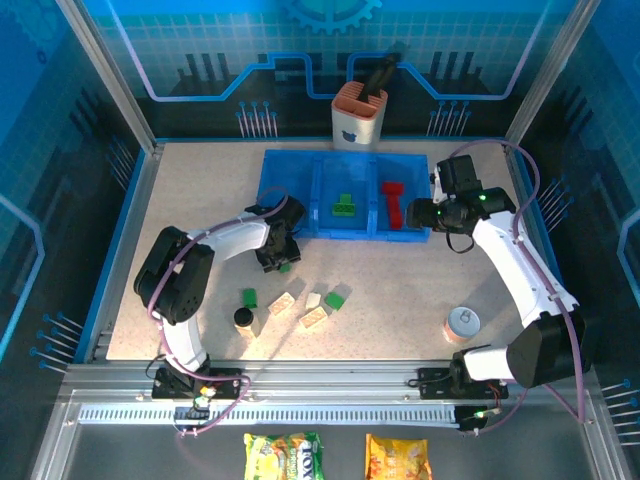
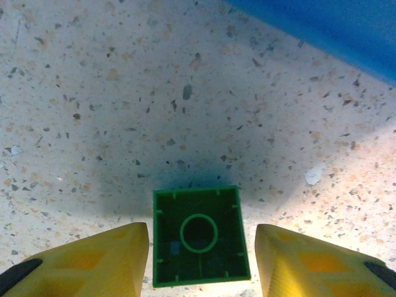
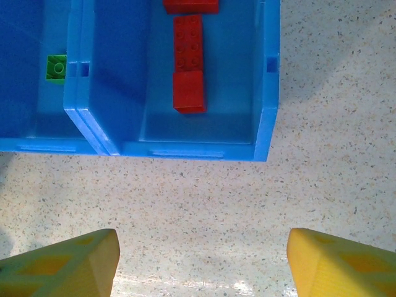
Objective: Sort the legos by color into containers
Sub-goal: Pick up the lego from the center of the table.
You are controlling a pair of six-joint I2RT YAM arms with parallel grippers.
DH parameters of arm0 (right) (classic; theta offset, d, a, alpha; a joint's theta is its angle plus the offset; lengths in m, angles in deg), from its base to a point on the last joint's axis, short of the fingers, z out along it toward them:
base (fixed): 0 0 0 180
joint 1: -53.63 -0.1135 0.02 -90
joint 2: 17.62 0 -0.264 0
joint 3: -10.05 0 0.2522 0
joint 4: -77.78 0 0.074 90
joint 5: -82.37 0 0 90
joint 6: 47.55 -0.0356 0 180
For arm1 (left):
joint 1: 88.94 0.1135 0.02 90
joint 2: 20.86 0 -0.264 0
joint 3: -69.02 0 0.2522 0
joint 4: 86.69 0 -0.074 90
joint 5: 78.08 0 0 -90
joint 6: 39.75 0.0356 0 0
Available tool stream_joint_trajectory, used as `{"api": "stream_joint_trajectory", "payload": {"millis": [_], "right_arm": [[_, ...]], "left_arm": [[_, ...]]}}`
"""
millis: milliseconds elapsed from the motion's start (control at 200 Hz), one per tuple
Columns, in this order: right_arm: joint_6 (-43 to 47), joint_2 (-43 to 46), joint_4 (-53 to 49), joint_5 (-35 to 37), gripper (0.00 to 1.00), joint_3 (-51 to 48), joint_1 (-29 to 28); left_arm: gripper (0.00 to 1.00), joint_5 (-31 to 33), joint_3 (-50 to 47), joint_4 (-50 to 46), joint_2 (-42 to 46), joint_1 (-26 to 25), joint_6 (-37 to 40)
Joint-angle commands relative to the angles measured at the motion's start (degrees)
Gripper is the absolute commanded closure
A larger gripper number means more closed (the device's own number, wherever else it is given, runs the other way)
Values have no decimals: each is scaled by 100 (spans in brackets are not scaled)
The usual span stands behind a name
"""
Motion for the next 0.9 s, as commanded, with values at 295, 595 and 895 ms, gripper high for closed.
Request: {"api": "stream_joint_trajectory", "payload": {"millis": [295,595,895], "right_arm": [[-86,245,-120,-101,29,54,-27],[-180,254,-109,-100,29,85,-103],[-244,247,-137,-12,29,142,-217]], "left_arm": [[59,17,-136,36,-90,-44,218],[65,1,-122,-44,107,-49,387],[67,-315,-65,5,401,-121,1121]]}}
